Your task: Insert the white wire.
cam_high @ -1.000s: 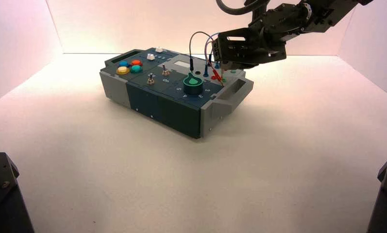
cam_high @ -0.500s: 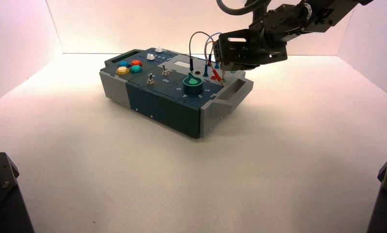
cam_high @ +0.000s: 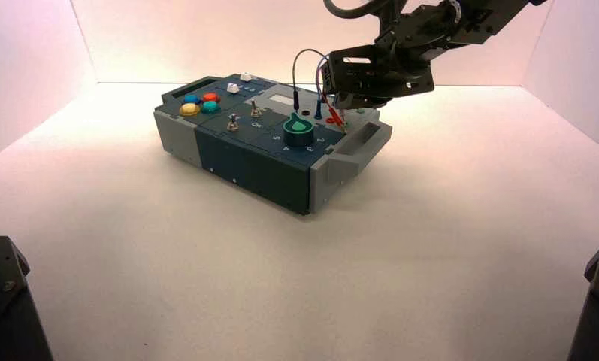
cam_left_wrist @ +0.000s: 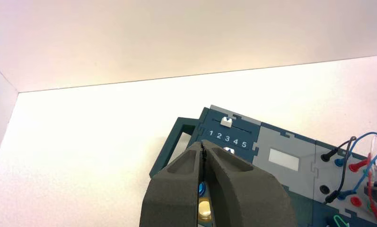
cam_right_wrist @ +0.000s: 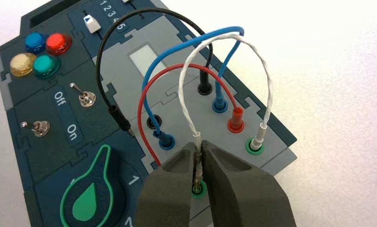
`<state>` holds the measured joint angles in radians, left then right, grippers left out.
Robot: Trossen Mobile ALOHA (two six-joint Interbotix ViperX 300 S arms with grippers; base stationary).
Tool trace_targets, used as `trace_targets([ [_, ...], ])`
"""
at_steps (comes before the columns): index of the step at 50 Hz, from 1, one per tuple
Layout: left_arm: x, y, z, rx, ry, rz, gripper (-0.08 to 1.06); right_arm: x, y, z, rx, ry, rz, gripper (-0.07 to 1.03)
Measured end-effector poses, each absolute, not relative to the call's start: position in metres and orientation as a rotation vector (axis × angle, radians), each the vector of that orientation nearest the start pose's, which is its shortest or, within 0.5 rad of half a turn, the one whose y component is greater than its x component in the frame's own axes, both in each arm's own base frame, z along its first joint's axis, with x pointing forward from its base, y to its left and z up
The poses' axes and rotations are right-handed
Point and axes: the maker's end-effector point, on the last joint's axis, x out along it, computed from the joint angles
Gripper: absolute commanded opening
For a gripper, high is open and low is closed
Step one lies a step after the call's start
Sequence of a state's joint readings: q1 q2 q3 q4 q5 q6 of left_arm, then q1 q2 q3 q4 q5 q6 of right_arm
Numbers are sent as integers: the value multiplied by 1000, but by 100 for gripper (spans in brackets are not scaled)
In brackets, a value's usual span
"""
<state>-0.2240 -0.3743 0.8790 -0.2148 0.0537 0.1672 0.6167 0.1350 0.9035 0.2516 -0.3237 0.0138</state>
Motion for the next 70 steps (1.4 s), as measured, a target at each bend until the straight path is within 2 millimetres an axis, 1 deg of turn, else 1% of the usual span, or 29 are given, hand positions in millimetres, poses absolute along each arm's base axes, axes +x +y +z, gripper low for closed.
trace_targets([
  [13, 351, -81, 193, 10, 553, -213, -3, 319, 209, 44, -13, 741, 425, -2],
  [20, 351, -81, 193, 12, 553, -213, -3, 315, 207, 48, -17, 739, 429, -2],
  [26, 351, -80, 193, 10, 553, -212, -3, 307, 203, 48, -26, 747, 432, -2],
  [37, 351, -81, 193, 10, 553, -213, -3, 303, 202, 49, -31, 752, 439, -2],
  [53, 351, -80, 193, 10, 553, -212, -3, 303, 205, 50, -46, 760, 453, -2],
  [70, 352, -80, 193, 11, 551, -211, -3, 304, 208, 45, -67, 780, 466, -2],
])
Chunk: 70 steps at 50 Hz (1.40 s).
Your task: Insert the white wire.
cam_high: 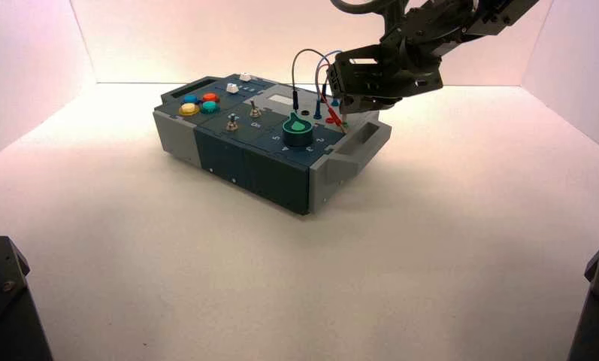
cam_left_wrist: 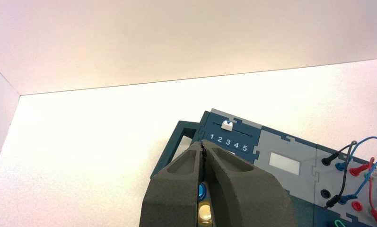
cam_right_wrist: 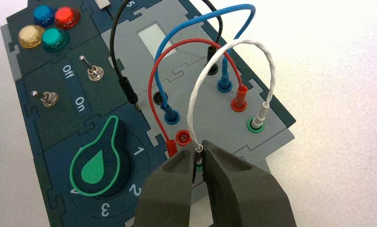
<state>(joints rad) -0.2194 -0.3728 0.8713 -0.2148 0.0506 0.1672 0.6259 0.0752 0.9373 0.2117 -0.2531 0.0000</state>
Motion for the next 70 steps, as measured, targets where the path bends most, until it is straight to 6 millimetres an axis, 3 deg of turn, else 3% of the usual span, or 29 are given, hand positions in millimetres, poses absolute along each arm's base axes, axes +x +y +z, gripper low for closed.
trace_targets([
  [70, 360, -80, 196, 9, 544, -207, -3, 316, 222, 38, -84, 847, 476, -2],
])
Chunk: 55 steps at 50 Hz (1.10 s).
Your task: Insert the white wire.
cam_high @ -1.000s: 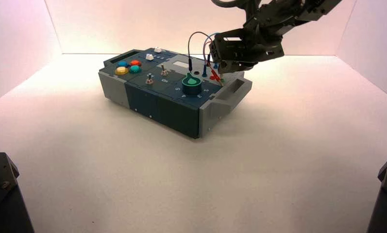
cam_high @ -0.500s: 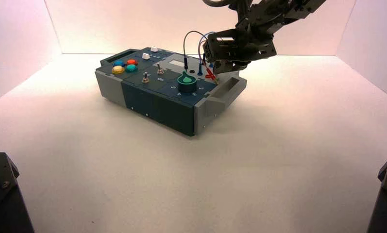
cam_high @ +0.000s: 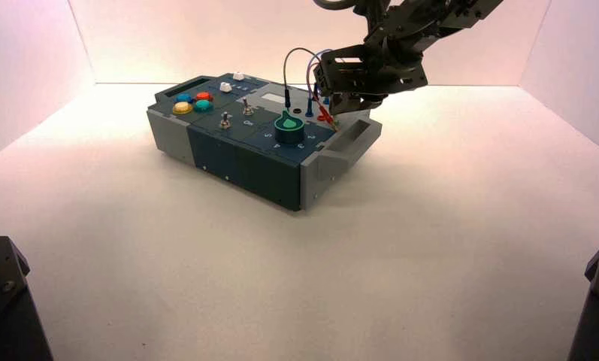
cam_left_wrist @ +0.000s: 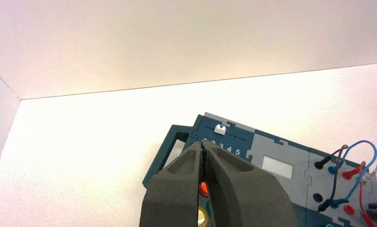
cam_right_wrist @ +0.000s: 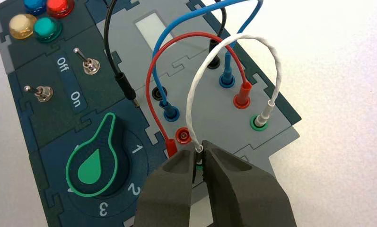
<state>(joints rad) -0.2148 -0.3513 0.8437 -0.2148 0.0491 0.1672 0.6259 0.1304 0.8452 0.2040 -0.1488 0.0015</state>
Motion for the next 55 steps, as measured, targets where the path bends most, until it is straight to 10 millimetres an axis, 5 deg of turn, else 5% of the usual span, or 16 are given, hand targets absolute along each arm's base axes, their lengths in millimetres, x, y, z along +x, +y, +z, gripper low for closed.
trace_targets([
  [35, 360, -80, 196, 8, 544, -207, -3, 315, 221, 40, -85, 872, 475, -1],
  [43, 360, -80, 196, 8, 544, -207, -3, 314, 221, 41, -83, 873, 475, 13],
  [55, 360, -80, 196, 8, 544, -207, -3, 313, 221, 40, -84, 882, 475, 14],
])
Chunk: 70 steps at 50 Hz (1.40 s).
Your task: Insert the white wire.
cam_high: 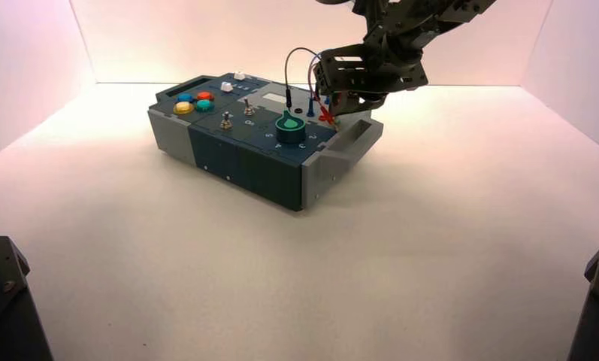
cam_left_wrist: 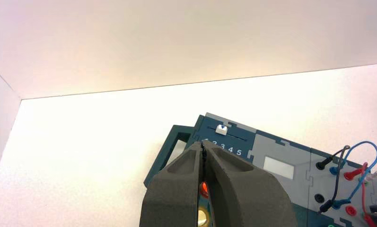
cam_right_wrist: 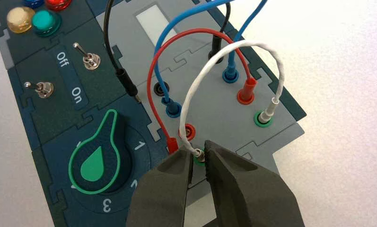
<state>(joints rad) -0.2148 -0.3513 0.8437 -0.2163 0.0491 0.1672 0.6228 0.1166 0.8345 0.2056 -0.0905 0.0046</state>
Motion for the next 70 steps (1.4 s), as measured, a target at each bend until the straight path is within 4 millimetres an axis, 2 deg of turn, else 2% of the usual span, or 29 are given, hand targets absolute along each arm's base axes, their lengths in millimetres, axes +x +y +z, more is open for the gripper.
trace_targets([
  [39, 360, -80, 196, 9, 544, -207, -3, 309, 216, 48, -89, 912, 475, 15],
  [45, 360, -80, 196, 8, 544, -207, -3, 308, 215, 47, -95, 920, 475, 19],
  [56, 360, -80, 196, 9, 544, -207, -3, 307, 214, 46, -97, 935, 474, 19],
  [70, 360, -80, 196, 8, 544, -207, -3, 307, 215, 64, -95, 903, 489, 19],
])
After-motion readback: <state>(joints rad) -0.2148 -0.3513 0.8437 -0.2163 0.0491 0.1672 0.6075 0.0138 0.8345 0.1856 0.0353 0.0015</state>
